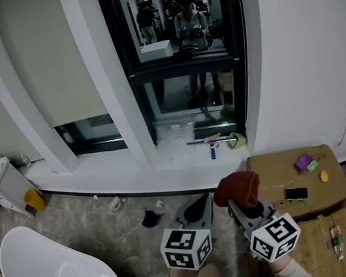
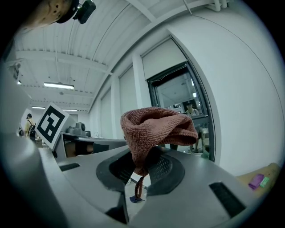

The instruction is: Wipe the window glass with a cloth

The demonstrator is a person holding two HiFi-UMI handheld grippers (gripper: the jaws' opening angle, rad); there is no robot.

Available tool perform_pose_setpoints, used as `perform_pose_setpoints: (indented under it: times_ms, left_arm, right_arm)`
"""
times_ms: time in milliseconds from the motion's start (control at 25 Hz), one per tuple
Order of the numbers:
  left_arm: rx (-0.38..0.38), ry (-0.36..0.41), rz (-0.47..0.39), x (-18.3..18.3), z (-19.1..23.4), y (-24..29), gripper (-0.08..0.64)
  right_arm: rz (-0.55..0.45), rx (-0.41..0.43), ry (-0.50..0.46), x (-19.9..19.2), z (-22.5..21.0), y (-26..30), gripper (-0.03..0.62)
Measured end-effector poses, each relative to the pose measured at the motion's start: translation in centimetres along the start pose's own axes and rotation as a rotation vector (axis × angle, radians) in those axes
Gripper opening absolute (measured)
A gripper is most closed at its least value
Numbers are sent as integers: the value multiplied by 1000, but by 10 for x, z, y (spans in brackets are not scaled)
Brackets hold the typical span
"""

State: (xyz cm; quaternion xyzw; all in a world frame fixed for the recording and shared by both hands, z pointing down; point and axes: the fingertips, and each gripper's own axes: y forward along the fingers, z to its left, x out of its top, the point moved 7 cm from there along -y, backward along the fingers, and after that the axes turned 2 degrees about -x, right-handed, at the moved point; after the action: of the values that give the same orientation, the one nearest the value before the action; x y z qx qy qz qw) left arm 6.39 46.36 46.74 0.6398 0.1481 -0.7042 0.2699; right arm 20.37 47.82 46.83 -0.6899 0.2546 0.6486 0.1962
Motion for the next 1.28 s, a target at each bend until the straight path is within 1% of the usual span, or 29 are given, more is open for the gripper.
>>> perform_pose_setpoints:
  times_ms: [200, 360, 480, 800, 1000, 1280]
  left_arm:
    - [-12, -12, -24, 11, 20, 22, 3]
    - [-5, -18, -27, 19, 49, 48, 3]
    - [-14, -22, -34, 29, 74, 69, 3]
    - [-28, 0, -23, 59, 146, 124, 3]
    - [-31, 10, -14, 80, 194, 158, 3]
    - [-48, 28, 1, 100, 254, 201, 3]
  right_arm:
    - [20, 7, -11, 4, -13, 30, 43]
    - [11, 8, -37, 7, -26, 61, 43]
    - [10, 2, -43, 13, -41, 91, 43]
    - [-6, -26, -52, 33, -78, 176, 43]
    - [-17, -32, -50, 46, -94, 235, 43]
    - [-28, -42, -43, 61, -115, 310, 43]
